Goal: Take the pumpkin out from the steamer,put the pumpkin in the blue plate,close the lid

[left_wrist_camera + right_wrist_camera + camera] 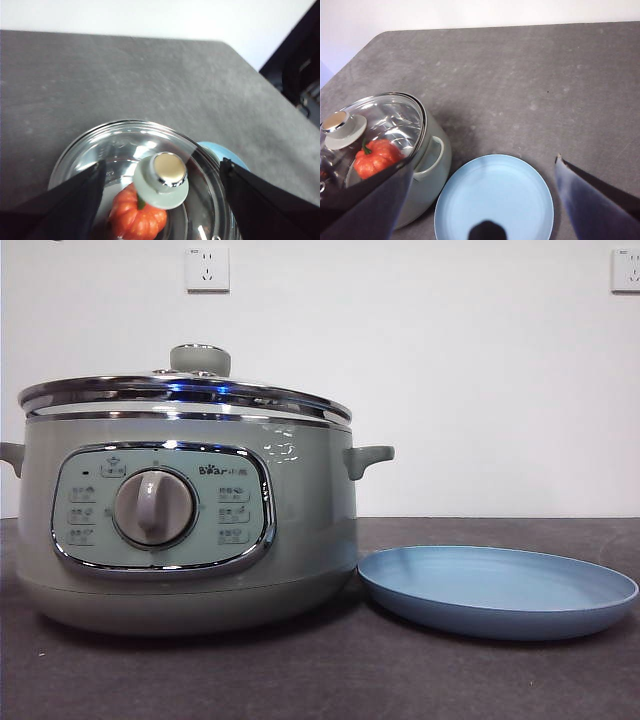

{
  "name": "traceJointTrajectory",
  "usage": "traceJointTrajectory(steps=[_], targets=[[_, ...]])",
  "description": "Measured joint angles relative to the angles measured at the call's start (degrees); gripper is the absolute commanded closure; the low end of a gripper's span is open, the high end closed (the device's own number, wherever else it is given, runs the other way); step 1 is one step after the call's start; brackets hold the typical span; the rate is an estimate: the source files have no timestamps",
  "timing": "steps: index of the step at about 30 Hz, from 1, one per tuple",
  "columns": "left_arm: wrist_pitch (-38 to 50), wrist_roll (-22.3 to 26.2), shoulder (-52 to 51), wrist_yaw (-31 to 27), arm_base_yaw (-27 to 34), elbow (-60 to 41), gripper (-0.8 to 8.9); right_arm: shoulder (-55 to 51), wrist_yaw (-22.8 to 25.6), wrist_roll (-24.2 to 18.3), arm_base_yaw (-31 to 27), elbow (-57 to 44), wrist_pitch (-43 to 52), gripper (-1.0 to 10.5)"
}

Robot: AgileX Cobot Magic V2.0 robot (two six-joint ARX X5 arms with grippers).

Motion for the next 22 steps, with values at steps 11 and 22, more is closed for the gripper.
traceJointTrajectory(steps=[11, 22], targets=[[-0.55, 4.26, 12.96, -15.32, -14.16, 4.39, 4.37, 0.00, -0.02, -0.02, 0.00, 0.00, -1.33, 4.7], [0.26, 6.91, 21.84, -21.46, -19.32, 4.39, 4.37, 0.00, 0.00, -0.02, 0.00, 0.00, -1.40, 4.7]])
